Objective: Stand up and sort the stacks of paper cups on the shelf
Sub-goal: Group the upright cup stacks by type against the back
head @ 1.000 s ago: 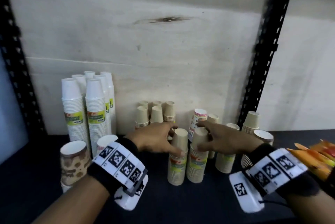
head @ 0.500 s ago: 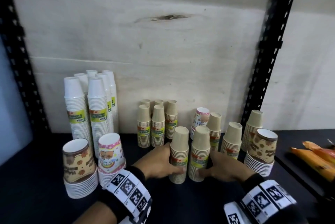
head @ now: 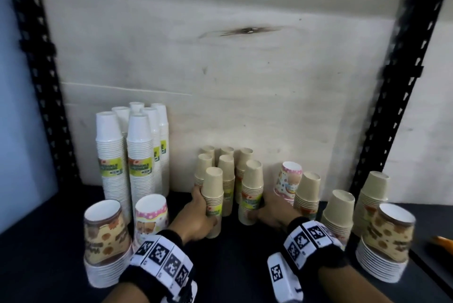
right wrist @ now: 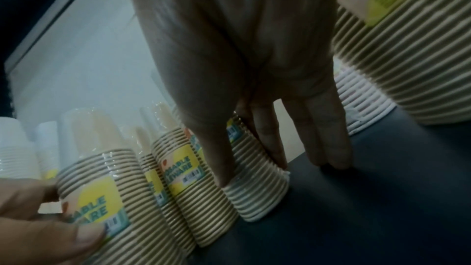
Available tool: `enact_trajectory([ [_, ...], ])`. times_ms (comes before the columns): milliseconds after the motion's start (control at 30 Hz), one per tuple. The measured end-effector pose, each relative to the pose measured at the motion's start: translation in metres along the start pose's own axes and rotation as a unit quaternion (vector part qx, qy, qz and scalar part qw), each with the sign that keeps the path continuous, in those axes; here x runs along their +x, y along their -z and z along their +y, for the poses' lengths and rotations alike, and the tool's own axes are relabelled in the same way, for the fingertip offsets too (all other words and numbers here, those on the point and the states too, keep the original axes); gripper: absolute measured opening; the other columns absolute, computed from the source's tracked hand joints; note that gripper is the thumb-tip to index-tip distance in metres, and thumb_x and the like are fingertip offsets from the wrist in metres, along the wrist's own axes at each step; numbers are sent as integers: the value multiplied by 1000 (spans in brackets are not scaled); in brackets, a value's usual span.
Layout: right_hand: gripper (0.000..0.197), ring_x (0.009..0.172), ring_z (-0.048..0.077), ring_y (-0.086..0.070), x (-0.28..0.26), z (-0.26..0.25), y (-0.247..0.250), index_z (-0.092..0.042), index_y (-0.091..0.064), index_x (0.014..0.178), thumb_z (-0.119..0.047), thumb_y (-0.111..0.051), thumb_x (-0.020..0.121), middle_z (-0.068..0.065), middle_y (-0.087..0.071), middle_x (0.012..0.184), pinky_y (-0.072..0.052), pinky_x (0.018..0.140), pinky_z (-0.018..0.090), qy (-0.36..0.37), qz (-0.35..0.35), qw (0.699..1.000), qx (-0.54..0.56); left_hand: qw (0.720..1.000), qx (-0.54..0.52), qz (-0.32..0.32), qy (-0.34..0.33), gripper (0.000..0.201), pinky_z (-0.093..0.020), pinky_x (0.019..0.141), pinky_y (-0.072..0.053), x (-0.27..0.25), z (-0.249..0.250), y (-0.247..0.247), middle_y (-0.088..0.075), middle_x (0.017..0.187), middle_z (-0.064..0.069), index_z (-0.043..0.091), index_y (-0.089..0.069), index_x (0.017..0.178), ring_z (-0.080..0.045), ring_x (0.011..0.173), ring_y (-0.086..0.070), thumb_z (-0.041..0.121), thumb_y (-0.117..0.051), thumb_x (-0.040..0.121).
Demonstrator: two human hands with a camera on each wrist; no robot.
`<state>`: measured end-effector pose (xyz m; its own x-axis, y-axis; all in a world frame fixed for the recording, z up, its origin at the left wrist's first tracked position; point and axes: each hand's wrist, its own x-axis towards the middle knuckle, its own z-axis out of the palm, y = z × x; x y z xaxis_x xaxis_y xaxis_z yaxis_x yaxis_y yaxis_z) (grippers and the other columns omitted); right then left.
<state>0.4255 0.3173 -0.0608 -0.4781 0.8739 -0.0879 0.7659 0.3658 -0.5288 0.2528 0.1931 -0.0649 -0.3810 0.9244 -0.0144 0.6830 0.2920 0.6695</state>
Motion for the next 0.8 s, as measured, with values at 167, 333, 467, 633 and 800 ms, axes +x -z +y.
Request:
enact_trajectory([
  [167, 53, 113, 22, -60, 19, 1, -10, -18, -61, 125, -38, -75, 78, 2, -65, 124, -47, 99, 34, -3, 3, 1000, -13, 998, -48, 35, 13, 82, -30, 100, -38, 2, 1, -4, -47, 139, -13, 13, -5, 147, -26, 122, -52, 19, -61, 88],
  [333, 52, 114, 24, -59, 28, 1, -12, -16, -60, 126, -38, -74, 80, 4, -65, 125, -46, 97, 32, -10, 4, 1000, -23, 994, -88, 21, 62, 89, -38, 103, -43, 5, -5, -11, -48, 135, -11, 11, -1, 142, -26, 118, -54, 20, -68, 84],
  [467, 50, 112, 24, -60, 28, -1, -15, -16, -60, 124, -38, -72, 81, 5, -65, 124, -46, 95, 32, -19, 9, 999, -28, 989, -106, -9, 100, 97, -34, 104, -41, 7, -9, -15, -47, 137, -7, 10, 0, 142, -23, 120, -53, 33, -73, 83],
  [633, 50, 114, 26, -59, 23, -4, -19, -15, -58, 125, -40, -70, 84, 7, -63, 125, -46, 97, 34, -27, 18, 999, -38, 988, -75, 6, 132, 86, -38, 106, -40, 12, -5, -22, -50, 135, -12, 9, -2, 143, -28, 120, -54, 31, -65, 88],
  [800, 47, 109, 25, -61, 19, -3, -19, -14, -61, 119, -41, -71, 82, 7, -65, 120, -47, 91, 32, -35, 10, 999, -30, 984, -70, 6, 162, 80, -39, 107, -38, 12, -6, -19, -48, 138, -16, 8, -2, 145, -30, 123, -52, 28, -59, 92],
])
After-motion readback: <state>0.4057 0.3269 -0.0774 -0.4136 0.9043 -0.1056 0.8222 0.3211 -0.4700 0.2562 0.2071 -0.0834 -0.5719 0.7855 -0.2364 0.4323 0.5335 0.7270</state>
